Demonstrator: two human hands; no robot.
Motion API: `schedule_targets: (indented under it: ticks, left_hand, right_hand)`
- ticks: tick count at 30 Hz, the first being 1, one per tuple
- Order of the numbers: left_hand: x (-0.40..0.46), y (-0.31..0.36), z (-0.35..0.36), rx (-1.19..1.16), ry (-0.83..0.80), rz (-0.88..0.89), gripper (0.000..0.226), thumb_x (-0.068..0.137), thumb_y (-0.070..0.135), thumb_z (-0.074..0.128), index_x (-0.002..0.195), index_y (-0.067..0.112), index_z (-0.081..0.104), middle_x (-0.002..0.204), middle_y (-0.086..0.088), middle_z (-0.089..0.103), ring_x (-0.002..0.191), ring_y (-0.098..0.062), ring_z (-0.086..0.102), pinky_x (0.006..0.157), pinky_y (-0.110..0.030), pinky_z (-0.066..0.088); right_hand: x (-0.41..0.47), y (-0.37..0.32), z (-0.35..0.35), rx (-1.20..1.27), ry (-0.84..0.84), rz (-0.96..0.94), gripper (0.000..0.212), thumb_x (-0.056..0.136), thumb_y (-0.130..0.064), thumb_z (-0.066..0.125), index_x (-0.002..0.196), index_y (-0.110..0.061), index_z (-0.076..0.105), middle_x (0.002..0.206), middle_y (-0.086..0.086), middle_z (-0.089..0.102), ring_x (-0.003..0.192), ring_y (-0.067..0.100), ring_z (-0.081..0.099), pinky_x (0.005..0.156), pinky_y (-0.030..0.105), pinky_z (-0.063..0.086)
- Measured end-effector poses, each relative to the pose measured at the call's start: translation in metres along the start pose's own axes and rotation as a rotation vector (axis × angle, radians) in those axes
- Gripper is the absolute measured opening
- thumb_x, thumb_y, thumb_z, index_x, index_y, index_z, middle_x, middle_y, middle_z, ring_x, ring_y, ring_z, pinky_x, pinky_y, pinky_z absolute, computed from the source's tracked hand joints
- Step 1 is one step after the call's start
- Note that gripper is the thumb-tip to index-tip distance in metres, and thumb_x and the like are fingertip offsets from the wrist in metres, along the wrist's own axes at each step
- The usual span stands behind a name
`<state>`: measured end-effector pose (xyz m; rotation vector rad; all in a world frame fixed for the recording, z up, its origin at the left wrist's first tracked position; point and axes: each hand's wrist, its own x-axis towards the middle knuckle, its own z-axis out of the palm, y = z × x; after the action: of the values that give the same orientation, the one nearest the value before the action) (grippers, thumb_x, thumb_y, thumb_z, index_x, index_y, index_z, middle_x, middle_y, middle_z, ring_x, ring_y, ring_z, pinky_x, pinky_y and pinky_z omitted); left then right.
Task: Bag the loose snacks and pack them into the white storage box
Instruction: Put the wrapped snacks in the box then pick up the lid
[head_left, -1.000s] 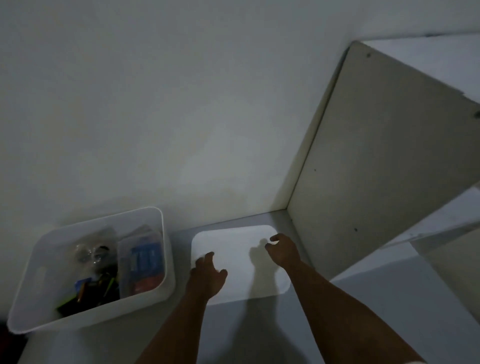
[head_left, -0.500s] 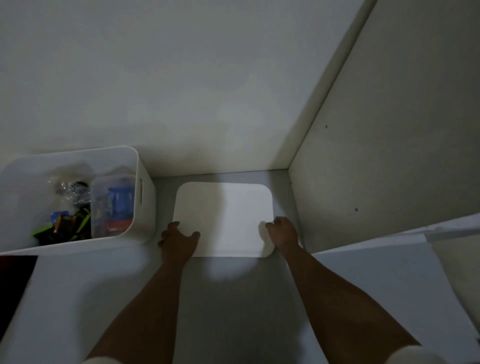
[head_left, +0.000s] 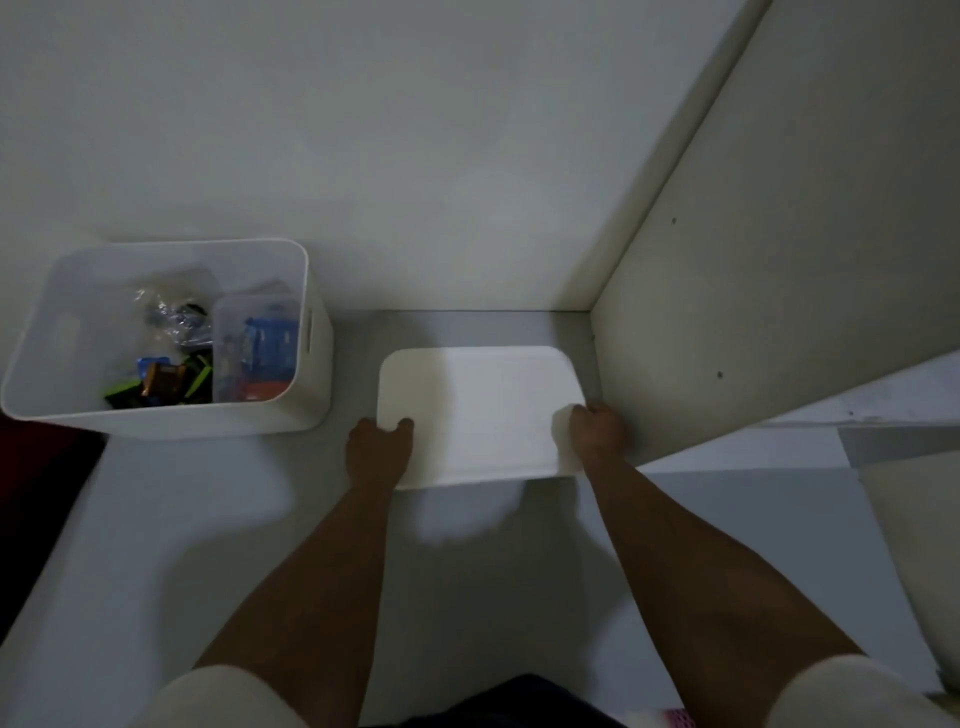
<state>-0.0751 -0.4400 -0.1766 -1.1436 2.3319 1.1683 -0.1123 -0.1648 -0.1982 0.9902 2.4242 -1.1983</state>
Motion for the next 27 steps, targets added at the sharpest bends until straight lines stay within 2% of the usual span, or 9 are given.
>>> schedule_targets:
  ticks: [4, 8, 11, 14, 19, 23, 27]
  left_hand:
    - [-0.012, 0.028, -0.018, 0.024, 0.031, 0.15, 0.05, 0.087, 0.039, 0.061, 0.124, 0.004, 0.059, 0.122, -0.017, 0.067, 0.112, -0.037, 0.063, 0.093, -0.038, 0.049]
    - [-0.017, 0.055, -0.048, 0.102, 0.082, 0.334, 0.047, 0.09, 0.04, 0.057, 0.119, 0.003, 0.058, 0.115, -0.017, 0.068, 0.108, -0.038, 0.065, 0.088, -0.04, 0.05]
    - [-0.017, 0.07, -0.075, 0.085, 0.086, 0.459, 0.044, 0.09, 0.042, 0.055, 0.111, 0.005, 0.064, 0.108, -0.015, 0.071, 0.1, -0.036, 0.068, 0.084, -0.038, 0.053]
    - [-0.013, 0.075, -0.11, 0.091, 0.08, 0.54, 0.05, 0.089, 0.049, 0.049, 0.116, 0.009, 0.064, 0.114, -0.012, 0.071, 0.104, -0.034, 0.068, 0.09, -0.04, 0.055]
    - [0.01, 0.072, -0.181, 0.123, 0.113, 0.598, 0.049, 0.092, 0.047, 0.05, 0.116, 0.007, 0.063, 0.116, -0.015, 0.069, 0.106, -0.035, 0.065, 0.086, -0.039, 0.052]
    - [0.037, 0.057, -0.244, 0.14, 0.169, 0.6, 0.047, 0.092, 0.047, 0.05, 0.117, 0.009, 0.062, 0.115, -0.013, 0.068, 0.104, -0.035, 0.064, 0.08, -0.037, 0.046]
    - [0.071, 0.026, -0.302, 0.116, 0.201, 0.541, 0.045, 0.092, 0.047, 0.049, 0.116, 0.011, 0.061, 0.115, -0.012, 0.067, 0.101, -0.035, 0.063, 0.082, -0.038, 0.046]
  right_hand:
    - [-0.011, -0.023, -0.014, 0.081, 0.122, -0.029, 0.035, 0.102, -0.022, 0.05, 0.12, 0.004, 0.067, 0.124, 0.025, 0.067, 0.116, 0.042, 0.061, 0.097, 0.037, 0.045]
    - [-0.029, -0.036, -0.026, 0.216, 0.213, -0.062, 0.036, 0.1, -0.028, 0.054, 0.112, 0.001, 0.072, 0.113, 0.021, 0.072, 0.108, 0.041, 0.065, 0.09, 0.036, 0.048]
    - [-0.048, -0.046, -0.033, 0.292, 0.243, -0.033, 0.04, 0.093, -0.037, 0.055, 0.107, -0.004, 0.072, 0.104, 0.015, 0.074, 0.102, 0.039, 0.069, 0.089, 0.043, 0.055]
    - [-0.074, -0.07, -0.036, 0.293, 0.357, -0.083, 0.036, 0.098, -0.031, 0.056, 0.111, -0.003, 0.075, 0.112, 0.017, 0.074, 0.109, 0.038, 0.066, 0.093, 0.038, 0.049]
    - [-0.122, -0.123, -0.014, 0.315, 0.441, -0.139, 0.032, 0.097, -0.024, 0.057, 0.111, -0.002, 0.075, 0.113, 0.021, 0.073, 0.107, 0.039, 0.067, 0.088, 0.033, 0.047]
    - [-0.157, -0.169, 0.027, 0.344, 0.407, -0.196, 0.031, 0.097, -0.02, 0.056, 0.113, -0.002, 0.075, 0.115, 0.021, 0.072, 0.108, 0.037, 0.067, 0.09, 0.035, 0.05]
    - [-0.181, -0.208, 0.079, 0.356, 0.292, -0.276, 0.03, 0.096, -0.012, 0.053, 0.116, -0.003, 0.074, 0.117, 0.018, 0.072, 0.11, 0.036, 0.067, 0.095, 0.039, 0.053]
